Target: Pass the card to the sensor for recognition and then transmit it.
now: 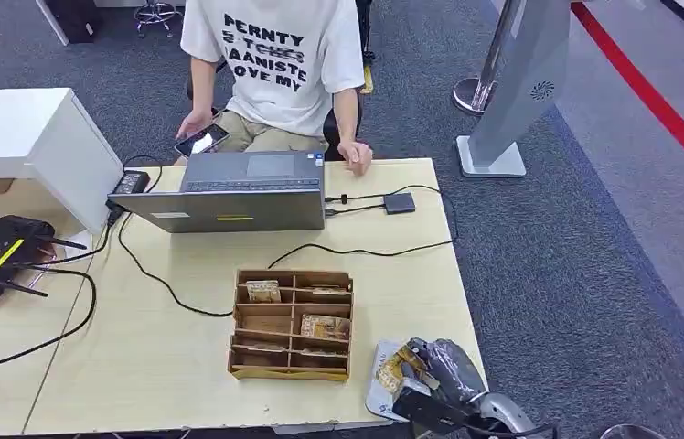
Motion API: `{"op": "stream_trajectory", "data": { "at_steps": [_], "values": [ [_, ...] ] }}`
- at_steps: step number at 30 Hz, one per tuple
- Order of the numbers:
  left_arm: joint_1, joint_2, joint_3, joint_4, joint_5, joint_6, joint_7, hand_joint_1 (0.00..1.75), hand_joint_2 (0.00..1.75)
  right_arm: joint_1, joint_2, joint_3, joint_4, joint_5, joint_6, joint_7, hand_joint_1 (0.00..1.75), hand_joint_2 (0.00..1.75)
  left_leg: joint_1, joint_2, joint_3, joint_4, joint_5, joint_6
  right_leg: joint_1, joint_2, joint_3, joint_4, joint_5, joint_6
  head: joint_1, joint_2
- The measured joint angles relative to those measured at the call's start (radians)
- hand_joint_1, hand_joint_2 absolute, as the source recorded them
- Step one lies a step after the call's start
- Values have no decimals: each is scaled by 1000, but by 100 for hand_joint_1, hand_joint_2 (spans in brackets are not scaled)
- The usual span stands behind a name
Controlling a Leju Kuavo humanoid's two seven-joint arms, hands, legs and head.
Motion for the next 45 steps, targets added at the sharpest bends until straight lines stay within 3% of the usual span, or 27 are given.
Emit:
{"op": "stream_trajectory", "data": {
  "at_steps": [4, 33, 45],
  "values": [
    [0, 0, 0, 0, -2, -2, 0, 0, 0, -8, 0, 5, 4, 68, -15, 25, 175, 175, 0, 0, 0, 0, 0, 0, 0, 0, 0, 0, 0, 0, 0, 0],
    [0, -1, 0, 0, -5, -17, 0, 0, 0, -20, 5, 13, 6, 229, -39, 96, 175, 175, 0, 0, 1, 0, 0, 0, 0, 0, 1, 0, 0, 0, 0, 0],
    [0, -2, 0, 0, -2, -19, 0, 0, 0, -13, 15, 11, 4, 319, -122, 139, 175, 175, 0, 0, 1, 0, 0, 0, 0, 0, 1, 0, 0, 0, 0, 0]
  ]
}}
